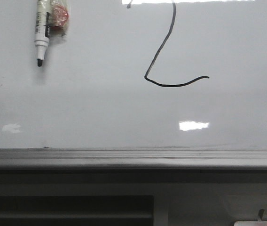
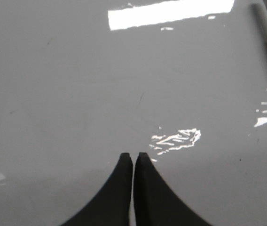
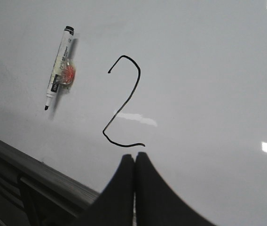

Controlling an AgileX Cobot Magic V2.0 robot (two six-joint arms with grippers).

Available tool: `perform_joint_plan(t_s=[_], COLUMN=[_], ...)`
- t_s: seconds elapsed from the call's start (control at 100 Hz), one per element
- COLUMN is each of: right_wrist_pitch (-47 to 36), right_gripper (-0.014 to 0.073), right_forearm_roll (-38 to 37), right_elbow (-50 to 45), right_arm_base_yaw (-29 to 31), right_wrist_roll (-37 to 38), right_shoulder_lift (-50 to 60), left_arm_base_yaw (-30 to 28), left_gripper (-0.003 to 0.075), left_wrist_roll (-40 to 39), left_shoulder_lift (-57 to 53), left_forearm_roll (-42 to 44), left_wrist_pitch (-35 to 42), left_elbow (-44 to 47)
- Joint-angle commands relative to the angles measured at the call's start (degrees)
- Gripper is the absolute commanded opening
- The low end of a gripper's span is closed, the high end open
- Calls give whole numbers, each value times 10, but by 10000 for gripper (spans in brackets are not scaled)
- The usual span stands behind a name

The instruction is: Write number 2 on whiteboard

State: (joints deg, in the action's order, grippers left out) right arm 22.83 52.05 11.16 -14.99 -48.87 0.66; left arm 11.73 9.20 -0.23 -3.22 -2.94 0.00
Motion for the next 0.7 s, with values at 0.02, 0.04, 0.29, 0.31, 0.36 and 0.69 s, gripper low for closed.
perform_joint_plan(t_s=[0.02,0.04,0.29,0.31,0.36,0.69], right_wrist_pitch=[-30,-30,-31,-31,-31,-31], right_gripper=[-66,-66,-66,-66,-66,-66], right_forearm_roll=[16,16,16,16,16,16], right_elbow=[14,14,14,14,14,14], right_arm_base_yaw=[4,4,4,4,4,4], right_wrist_roll=[-6,-6,-6,-6,-6,-6], right_shoulder_lift=[3,3,3,3,3,3], left_arm_base_yaw=[-2,-2,-21,-21,-21,-70], left_gripper=[-20,-20,-20,-20,-20,-20], left_wrist_roll=[-8,-8,-8,-8,-8,-8], left_shoulder_lift=[-16,-16,-16,-16,-16,-16], left_forearm_roll=[2,2,2,2,2,1], left_wrist_pitch=[45,43,42,42,42,42], left_elbow=[8,7,8,8,8,8])
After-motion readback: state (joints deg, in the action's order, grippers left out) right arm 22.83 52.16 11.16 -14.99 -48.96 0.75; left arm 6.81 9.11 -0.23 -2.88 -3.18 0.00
